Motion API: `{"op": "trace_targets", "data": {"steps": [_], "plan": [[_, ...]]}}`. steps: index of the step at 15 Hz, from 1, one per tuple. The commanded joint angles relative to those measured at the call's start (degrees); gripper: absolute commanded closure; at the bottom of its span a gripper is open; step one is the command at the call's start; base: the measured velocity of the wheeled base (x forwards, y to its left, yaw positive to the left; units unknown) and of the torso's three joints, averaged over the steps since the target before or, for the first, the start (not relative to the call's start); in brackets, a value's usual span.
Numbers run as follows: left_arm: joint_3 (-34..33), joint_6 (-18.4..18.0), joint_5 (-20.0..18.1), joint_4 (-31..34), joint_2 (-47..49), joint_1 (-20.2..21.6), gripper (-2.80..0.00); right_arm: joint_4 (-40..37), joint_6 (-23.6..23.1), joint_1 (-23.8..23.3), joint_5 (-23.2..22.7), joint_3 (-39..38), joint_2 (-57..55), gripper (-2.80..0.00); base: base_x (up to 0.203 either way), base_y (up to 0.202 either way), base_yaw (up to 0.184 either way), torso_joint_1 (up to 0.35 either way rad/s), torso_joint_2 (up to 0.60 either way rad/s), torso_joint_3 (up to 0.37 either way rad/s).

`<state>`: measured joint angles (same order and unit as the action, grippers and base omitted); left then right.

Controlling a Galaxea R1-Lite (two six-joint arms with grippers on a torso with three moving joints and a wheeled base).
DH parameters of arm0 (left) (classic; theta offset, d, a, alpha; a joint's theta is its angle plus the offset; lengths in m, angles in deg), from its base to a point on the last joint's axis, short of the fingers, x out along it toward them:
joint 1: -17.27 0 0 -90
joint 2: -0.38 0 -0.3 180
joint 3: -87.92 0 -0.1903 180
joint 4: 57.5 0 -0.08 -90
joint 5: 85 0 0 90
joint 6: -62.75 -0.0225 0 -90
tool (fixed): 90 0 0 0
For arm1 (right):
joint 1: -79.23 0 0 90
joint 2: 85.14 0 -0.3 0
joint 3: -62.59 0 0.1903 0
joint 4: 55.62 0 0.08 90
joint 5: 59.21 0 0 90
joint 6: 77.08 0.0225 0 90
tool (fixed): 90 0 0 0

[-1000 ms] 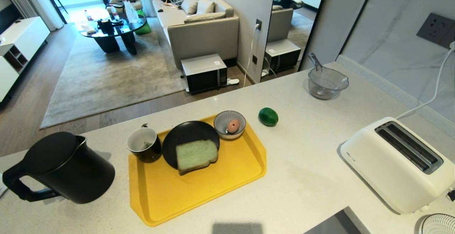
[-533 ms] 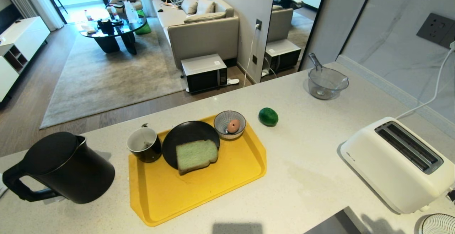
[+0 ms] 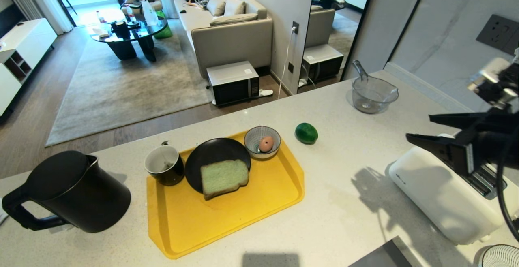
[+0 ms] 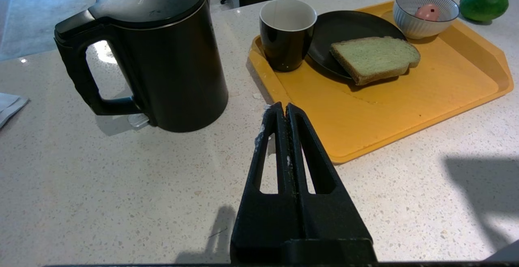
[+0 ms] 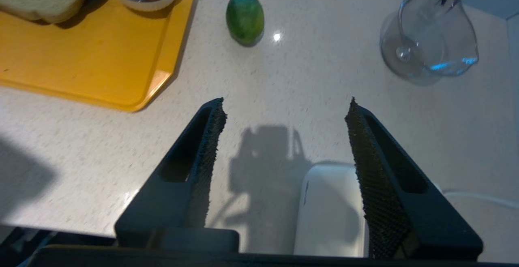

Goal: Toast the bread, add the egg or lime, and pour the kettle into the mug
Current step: Put the fruit on a plate

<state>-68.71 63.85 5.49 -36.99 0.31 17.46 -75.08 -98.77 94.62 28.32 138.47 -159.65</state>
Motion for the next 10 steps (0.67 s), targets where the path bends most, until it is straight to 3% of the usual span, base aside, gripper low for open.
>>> {"op": "trace_targets", "data": {"steps": [1,4,6,10], "plan": [[-0.88,0.05,0.04,-0.05,-0.10,0.05,0.00,0.70,-2.19,0.14,-0.12,9.30,-14.65,-2.80,0.000,0.000,0.000,0.000,0.00,0.000],[-0.88,0.05,0.04,-0.05,-0.10,0.02,0.00,1.06,-3.13,-0.07,-1.42,17.30,-24.44,-2.80,0.000,0.000,0.000,0.000,0.00,0.000],[-0.88,0.05,0.04,-0.05,-0.10,0.08,0.00,1.10,-0.19,-0.91,-5.72,20.12,-29.39,-2.80,0.000,0.000,0.000,0.000,0.00,0.000],[-0.88,0.05,0.04,-0.05,-0.10,0.00,0.00,1.32,1.95,-1.22,-6.97,28.71,-39.95,-2.80,0.000,0.000,0.000,0.000,0.00,0.000]]}}
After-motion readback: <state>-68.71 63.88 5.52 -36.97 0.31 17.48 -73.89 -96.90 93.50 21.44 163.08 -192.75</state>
